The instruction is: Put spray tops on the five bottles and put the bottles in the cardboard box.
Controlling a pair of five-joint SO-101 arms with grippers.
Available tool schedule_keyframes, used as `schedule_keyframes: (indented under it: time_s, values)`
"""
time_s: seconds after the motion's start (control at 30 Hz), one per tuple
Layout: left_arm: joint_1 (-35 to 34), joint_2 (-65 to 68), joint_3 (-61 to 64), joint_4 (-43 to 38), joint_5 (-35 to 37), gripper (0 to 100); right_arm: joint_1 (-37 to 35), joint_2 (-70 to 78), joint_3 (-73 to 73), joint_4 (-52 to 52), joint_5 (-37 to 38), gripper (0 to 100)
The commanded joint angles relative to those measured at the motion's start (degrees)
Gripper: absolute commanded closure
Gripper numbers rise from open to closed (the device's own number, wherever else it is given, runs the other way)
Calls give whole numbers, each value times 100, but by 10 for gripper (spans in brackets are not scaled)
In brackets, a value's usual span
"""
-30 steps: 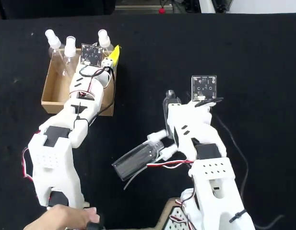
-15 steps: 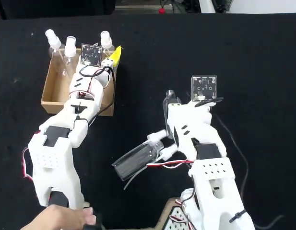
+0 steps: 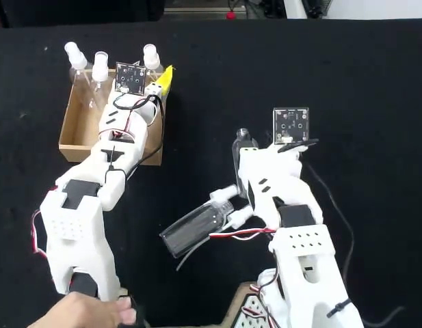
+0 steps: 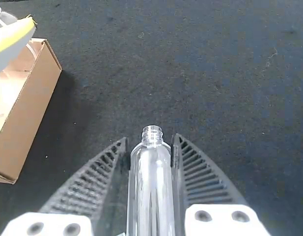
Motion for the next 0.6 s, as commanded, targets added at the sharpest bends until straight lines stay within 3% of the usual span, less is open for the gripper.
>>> schedule_keyframes:
  time_s: [0.0,0.17,0.57]
  values:
    - [48,-440,-84,-88,9,754,123,-189,-382,-158,26,858]
    - [57,-1064,470,-88,9,754,123,-189,-382,-158,26,858]
    - [48,-1073,532,-62,9,757,123,-189,-382,-158,9,858]
